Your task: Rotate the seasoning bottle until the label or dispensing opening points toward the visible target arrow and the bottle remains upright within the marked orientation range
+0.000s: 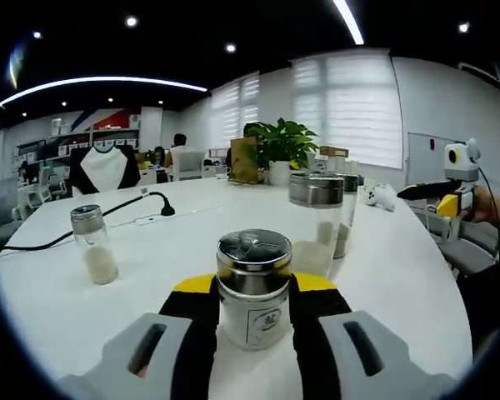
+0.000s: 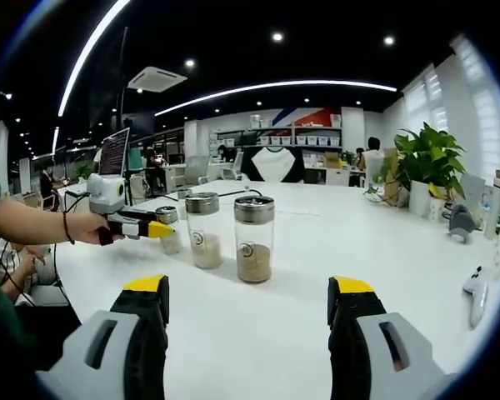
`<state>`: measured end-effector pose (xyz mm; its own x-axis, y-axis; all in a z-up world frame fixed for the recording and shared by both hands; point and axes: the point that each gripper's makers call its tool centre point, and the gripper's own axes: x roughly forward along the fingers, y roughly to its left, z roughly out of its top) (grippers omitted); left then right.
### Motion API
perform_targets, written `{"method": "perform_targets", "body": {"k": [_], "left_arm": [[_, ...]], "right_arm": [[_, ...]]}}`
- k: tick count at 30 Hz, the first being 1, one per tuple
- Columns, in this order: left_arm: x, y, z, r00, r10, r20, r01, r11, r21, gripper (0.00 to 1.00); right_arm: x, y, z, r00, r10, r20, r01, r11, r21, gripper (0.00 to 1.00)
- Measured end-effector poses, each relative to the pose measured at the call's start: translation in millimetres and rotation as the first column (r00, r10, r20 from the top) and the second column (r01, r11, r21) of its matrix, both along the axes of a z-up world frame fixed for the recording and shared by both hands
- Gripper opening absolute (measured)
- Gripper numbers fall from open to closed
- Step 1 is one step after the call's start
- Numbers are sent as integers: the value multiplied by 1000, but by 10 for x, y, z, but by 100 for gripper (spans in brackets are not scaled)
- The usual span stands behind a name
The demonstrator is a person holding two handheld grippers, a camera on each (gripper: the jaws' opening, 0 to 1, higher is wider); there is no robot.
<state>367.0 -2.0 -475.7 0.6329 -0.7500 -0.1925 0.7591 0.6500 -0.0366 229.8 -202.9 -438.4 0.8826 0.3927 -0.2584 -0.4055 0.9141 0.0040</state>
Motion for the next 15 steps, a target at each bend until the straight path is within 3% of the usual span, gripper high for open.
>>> {"method": "perform_targets", "body": {"k": [15], "left_arm": [[21, 41, -20, 980, 200, -5, -200, 980, 5, 34]], "right_arm": [[12, 7, 16, 1000, 0, 13, 0, 1000, 8, 79]]}}
